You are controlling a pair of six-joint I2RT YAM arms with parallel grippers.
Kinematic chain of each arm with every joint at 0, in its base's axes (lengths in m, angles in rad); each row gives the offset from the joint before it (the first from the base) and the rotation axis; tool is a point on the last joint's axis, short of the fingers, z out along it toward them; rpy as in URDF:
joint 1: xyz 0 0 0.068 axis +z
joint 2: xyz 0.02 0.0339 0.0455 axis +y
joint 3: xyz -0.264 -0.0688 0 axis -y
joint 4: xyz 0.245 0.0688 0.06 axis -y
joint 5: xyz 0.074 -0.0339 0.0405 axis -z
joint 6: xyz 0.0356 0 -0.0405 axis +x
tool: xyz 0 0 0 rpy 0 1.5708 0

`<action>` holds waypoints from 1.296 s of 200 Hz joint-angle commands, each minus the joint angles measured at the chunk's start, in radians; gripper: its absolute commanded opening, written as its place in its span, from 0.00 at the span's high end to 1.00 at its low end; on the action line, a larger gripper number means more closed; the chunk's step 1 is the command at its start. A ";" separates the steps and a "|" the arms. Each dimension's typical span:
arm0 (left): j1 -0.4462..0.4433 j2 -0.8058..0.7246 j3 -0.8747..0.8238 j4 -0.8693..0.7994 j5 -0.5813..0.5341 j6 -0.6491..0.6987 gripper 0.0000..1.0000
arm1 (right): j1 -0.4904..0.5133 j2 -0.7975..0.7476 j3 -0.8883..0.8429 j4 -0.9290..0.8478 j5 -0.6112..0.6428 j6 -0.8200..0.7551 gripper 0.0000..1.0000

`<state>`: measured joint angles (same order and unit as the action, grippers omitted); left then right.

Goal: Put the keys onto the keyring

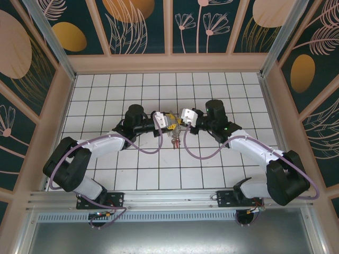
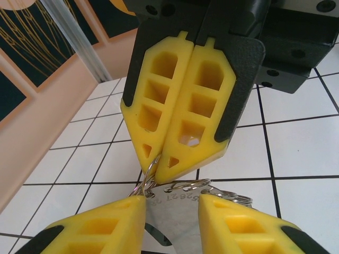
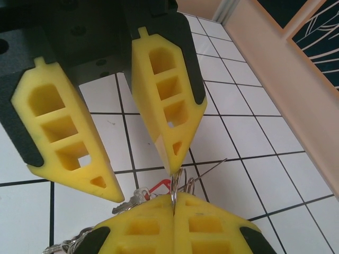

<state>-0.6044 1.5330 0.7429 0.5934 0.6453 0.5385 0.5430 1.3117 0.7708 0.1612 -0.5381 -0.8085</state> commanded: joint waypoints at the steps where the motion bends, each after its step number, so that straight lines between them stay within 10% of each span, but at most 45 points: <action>1: -0.021 0.005 -0.005 0.139 0.023 -0.038 0.65 | 0.031 -0.013 -0.001 0.021 -0.011 0.005 1.00; 259: -0.003 -0.032 -0.055 0.134 -0.010 -0.179 0.61 | -0.066 -0.081 -0.095 0.109 -0.123 -0.007 1.00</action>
<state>-0.6113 1.5188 0.7006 0.7681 0.6365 0.3378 0.4847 1.2602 0.6735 0.2771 -0.5785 -0.7864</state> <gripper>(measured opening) 0.387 0.055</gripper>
